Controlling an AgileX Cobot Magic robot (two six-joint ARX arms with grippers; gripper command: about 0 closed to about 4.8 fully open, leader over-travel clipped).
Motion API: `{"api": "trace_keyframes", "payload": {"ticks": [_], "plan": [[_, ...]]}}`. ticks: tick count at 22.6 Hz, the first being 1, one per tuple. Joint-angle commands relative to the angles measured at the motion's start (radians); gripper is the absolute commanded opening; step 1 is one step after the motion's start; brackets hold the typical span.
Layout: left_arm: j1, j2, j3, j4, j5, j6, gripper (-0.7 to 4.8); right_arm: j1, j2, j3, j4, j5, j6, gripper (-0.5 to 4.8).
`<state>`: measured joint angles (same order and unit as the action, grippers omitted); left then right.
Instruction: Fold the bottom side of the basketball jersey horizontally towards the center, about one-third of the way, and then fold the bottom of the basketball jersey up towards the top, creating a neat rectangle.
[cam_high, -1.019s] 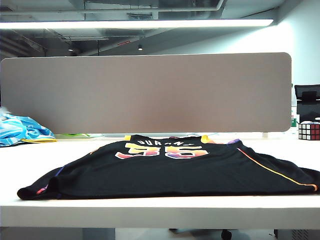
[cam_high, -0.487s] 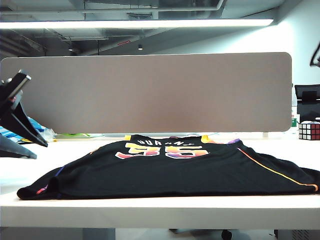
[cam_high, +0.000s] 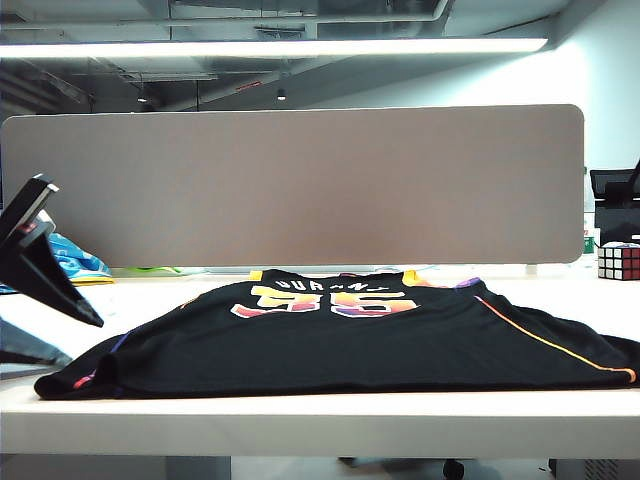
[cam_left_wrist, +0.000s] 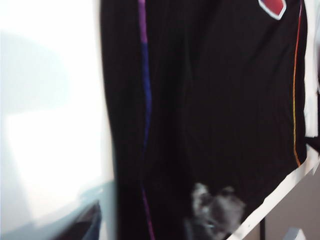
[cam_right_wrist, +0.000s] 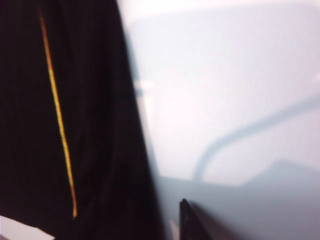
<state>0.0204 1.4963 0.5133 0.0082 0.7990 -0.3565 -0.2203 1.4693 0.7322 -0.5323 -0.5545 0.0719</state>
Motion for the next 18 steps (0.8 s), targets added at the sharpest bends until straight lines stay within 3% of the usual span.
{"api": "trace_keyframes", "payload": {"ticks": [1,7,15,16,18], "plan": [[-0.032,0.006,-0.005,-0.069,-0.055,0.027,1.89,0.001,0.033,0.003,0.014,-0.001,-0.017,2.14],[-0.191,0.006,-0.005,-0.097,-0.188,0.068,1.88,0.063,0.056,0.000,0.017,0.000,-0.020,2.13],[-0.193,0.006,-0.005,-0.101,-0.193,0.069,1.78,0.127,0.075,-0.003,0.014,0.014,-0.019,2.11],[-0.193,0.006,-0.005,-0.100,-0.194,0.071,1.41,0.132,0.082,-0.006,0.014,0.022,-0.019,2.05],[-0.193,0.006,-0.005,-0.093,-0.194,0.075,0.51,0.132,0.099,-0.009,0.014,0.025,-0.020,1.11]]}}
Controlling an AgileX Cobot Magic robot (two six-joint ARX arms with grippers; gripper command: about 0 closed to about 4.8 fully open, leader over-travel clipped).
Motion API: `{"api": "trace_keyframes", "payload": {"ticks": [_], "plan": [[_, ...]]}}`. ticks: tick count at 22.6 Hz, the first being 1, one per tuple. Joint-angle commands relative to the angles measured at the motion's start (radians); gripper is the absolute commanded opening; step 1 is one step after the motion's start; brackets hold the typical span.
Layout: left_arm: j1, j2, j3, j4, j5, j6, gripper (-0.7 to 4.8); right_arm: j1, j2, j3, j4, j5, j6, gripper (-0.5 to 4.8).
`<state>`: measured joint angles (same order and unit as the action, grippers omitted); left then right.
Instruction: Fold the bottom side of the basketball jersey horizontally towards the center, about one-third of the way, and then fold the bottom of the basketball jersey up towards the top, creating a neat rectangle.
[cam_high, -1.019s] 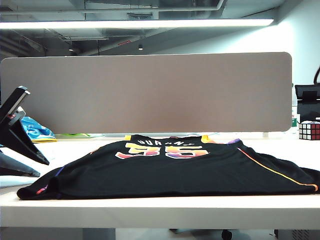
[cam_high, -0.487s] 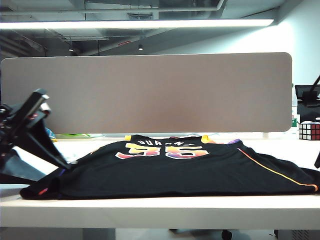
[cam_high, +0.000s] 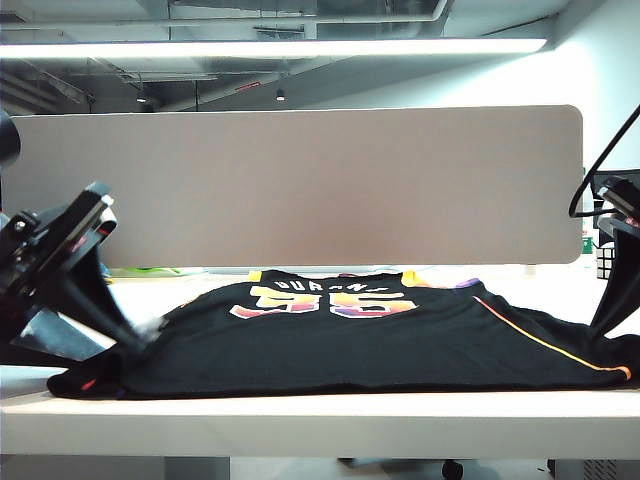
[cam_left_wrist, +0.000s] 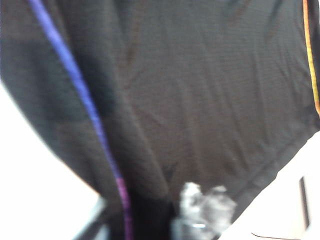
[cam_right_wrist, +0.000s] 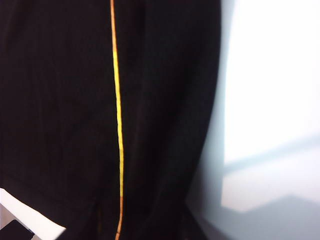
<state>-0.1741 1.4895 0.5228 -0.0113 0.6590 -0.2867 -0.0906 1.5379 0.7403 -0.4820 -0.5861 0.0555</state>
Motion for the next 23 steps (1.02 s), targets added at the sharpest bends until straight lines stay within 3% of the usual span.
{"api": "trace_keyframes", "payload": {"ticks": [1,2,7,13,19,21,23], "plan": [[0.002,0.013,-0.014,-0.066,-0.053,0.011,0.29,0.002,0.031,-0.019,-0.035,0.057,-0.005,0.55],[0.002,0.013,-0.014,-0.060,-0.053,0.025,-0.07,0.002,0.030,-0.019,-0.031,0.057,-0.008,0.03],[0.003,-0.014,-0.014,-0.096,-0.027,0.025,-0.06,0.002,-0.006,-0.019,-0.097,0.008,-0.010,-0.05],[0.002,-0.289,-0.014,-0.333,-0.053,0.026,-0.06,0.003,-0.296,-0.019,-0.304,0.002,-0.025,-0.05],[0.002,-0.639,-0.014,-0.663,-0.030,0.024,-0.06,0.015,-0.604,-0.019,-0.537,-0.001,-0.002,-0.05],[0.002,-0.746,-0.013,-0.657,-0.031,-0.034,-0.06,0.040,-0.686,-0.019,-0.530,0.006,0.053,-0.05],[0.002,-0.782,-0.013,-0.568,-0.029,-0.098,-0.06,0.059,-0.727,-0.016,-0.449,0.004,0.132,-0.05]]}}
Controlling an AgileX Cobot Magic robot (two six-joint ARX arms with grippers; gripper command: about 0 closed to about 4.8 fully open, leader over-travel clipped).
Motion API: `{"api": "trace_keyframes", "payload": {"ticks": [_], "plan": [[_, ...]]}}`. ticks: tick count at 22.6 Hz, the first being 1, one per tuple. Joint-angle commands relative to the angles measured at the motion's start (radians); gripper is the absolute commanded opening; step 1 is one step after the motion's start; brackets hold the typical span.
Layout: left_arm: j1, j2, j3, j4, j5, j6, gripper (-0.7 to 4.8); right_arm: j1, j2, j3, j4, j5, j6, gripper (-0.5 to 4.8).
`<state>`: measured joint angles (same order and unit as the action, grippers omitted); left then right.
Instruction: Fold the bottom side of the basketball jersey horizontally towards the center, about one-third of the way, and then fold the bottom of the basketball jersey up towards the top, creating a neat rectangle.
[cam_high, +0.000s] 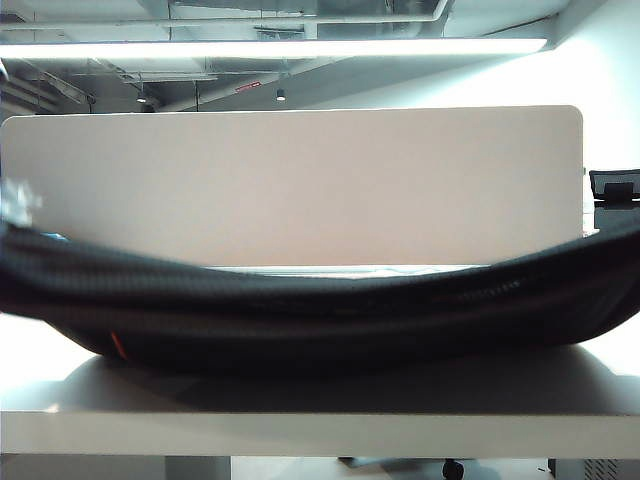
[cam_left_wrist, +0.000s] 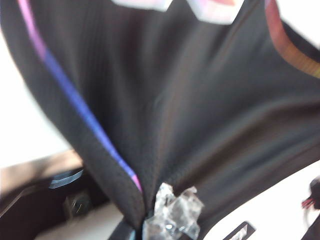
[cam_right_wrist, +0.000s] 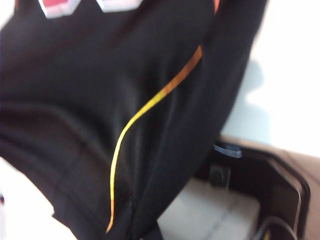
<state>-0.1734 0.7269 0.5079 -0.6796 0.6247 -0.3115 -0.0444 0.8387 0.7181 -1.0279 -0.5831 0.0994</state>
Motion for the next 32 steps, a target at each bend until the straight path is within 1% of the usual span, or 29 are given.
{"api": "trace_keyframes", "payload": {"ticks": [1,2,3,4,5,6,8,9,10,11,13,15,18,20,21,22,23,24,25,26,27,28,29,30,32], "plan": [[0.001,-0.002,0.002,0.193,0.008,-0.093,-0.06,0.019,-0.021,0.014,0.179,0.004,0.126,-0.05],[0.001,0.013,0.004,0.232,0.007,-0.094,-0.06,0.018,-0.001,0.024,0.226,0.005,0.139,-0.05],[0.002,0.077,0.025,0.304,-0.004,-0.086,-0.06,0.016,0.045,0.049,0.290,0.011,0.140,-0.05],[0.002,0.121,0.047,0.335,-0.012,-0.078,-0.06,0.016,0.086,0.072,0.327,0.029,0.140,-0.05],[0.002,0.200,0.087,0.395,-0.020,-0.065,-0.06,0.016,0.154,0.114,0.375,0.046,0.135,-0.05],[0.002,0.262,0.125,0.434,-0.023,-0.034,-0.06,0.016,0.208,0.147,0.408,0.054,0.131,-0.05],[0.002,0.439,0.264,0.456,-0.051,0.031,-0.06,0.015,0.356,0.245,0.468,0.069,0.116,-0.05],[0.002,0.557,0.364,0.453,-0.091,0.076,-0.06,0.015,0.459,0.317,0.482,0.069,0.108,-0.05],[0.003,0.605,0.403,0.454,-0.103,0.087,-0.06,0.015,0.501,0.346,0.488,0.069,0.108,-0.05],[0.004,0.704,0.486,0.454,-0.129,0.102,-0.06,0.016,0.588,0.405,0.499,0.068,0.106,-0.05],[0.009,0.829,0.584,0.473,-0.175,0.103,-0.06,0.016,0.690,0.465,0.526,0.069,0.106,-0.05],[0.010,0.896,0.631,0.510,-0.226,0.102,-0.06,0.016,0.752,0.489,0.572,0.069,0.109,-0.05],[0.014,0.980,0.680,0.558,-0.256,0.102,-0.06,0.016,0.821,0.497,0.660,0.083,0.110,-0.05],[0.014,1.022,0.694,0.597,-0.322,0.103,-0.05,0.016,0.857,0.497,0.730,0.092,0.110,-0.03],[0.014,1.031,0.694,0.615,-0.335,0.106,-0.01,0.016,0.868,0.497,0.756,0.091,0.110,0.31],[0.015,1.040,0.694,0.632,-0.334,0.123,0.28,0.016,0.875,0.497,0.777,0.091,0.110,0.93],[0.015,1.046,0.694,0.649,-0.333,0.150,1.00,0.015,0.879,0.497,0.797,0.092,0.110,1.70],[0.015,1.049,0.694,0.657,-0.333,0.171,1.70,0.015,0.881,0.497,0.818,0.092,0.109,2.63],[0.015,1.048,0.694,0.661,-0.336,0.195,2.30,0.013,0.880,0.497,0.832,0.092,0.110,3.24],[0.015,1.048,0.694,0.667,-0.336,0.209,2.54,0.007,0.880,0.500,0.841,0.091,0.111,3.60],[0.015,1.048,0.694,0.671,-0.336,0.211,2.62,0.002,0.880,0.509,0.837,0.091,0.110,3.65],[0.016,1.044,0.694,0.666,-0.335,0.211,2.81,-0.002,0.877,0.520,0.818,0.089,0.111,3.64],[0.017,1.043,0.694,0.656,-0.333,0.210,2.83,-0.010,0.871,0.530,0.783,0.080,0.110,3.64],[0.023,1.037,0.694,0.637,-0.331,0.209,2.83,-0.014,0.867,0.539,0.751,0.078,0.110,3.58],[0.028,1.017,0.694,0.558,-0.321,0.212,2.82,-0.018,0.848,0.544,0.666,0.065,0.098,3.30]]}}
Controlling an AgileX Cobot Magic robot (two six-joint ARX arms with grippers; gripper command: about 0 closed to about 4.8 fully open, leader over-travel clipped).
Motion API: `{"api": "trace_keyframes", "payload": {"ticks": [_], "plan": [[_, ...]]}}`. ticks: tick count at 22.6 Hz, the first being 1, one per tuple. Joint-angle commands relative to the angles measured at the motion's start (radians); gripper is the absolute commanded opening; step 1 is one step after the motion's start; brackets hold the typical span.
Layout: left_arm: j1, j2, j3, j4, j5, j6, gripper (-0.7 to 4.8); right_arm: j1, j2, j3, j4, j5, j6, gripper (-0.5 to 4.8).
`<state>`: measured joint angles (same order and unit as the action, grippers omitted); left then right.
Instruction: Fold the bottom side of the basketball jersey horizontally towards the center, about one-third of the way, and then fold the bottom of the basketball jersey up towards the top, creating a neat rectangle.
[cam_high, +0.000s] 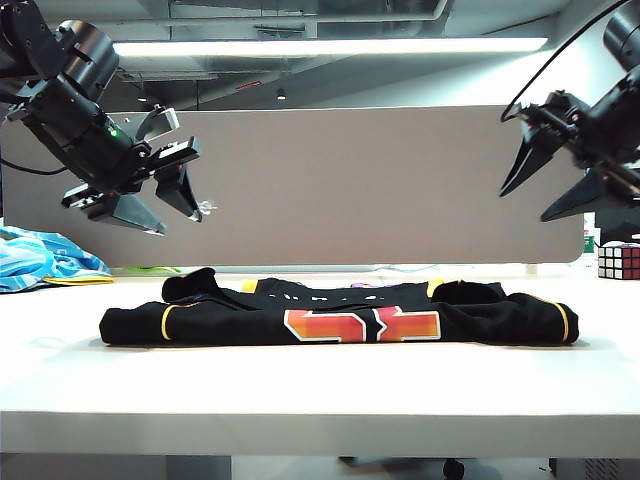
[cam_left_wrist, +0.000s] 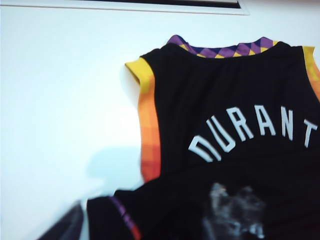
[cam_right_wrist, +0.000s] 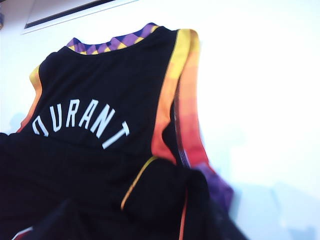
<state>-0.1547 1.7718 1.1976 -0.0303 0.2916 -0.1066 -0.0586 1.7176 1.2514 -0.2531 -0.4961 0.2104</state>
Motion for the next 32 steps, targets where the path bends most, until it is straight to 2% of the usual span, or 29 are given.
{"api": "trace_keyframes", "payload": {"ticks": [1,4,9,13,17,23,32], "plan": [[0.009,-0.039,0.004,-0.135,0.018,0.010,2.82,-0.008,-0.037,0.011,-0.146,-0.024,-0.027,3.10],[0.012,-0.066,0.003,-0.273,0.023,0.053,2.82,-0.013,-0.067,0.010,-0.286,-0.018,-0.073,2.46],[0.022,-0.072,-0.001,-0.477,0.026,0.061,2.82,-0.011,-0.085,0.008,-0.455,-0.019,-0.108,2.47],[0.020,-0.072,-0.048,-0.554,0.027,0.118,2.82,-0.011,-0.087,-0.028,-0.505,-0.021,-0.141,2.55],[0.021,-0.071,-0.098,-0.555,0.026,0.122,2.82,-0.012,-0.087,-0.126,-0.457,-0.021,-0.140,2.78],[0.020,-0.067,-0.107,-0.515,0.027,0.124,2.82,-0.012,-0.084,-0.254,-0.313,-0.023,-0.092,2.79],[0.019,-0.016,-0.106,-0.507,0.095,0.124,2.82,0.008,-0.021,-0.269,-0.196,-0.087,-0.026,2.79]]}}
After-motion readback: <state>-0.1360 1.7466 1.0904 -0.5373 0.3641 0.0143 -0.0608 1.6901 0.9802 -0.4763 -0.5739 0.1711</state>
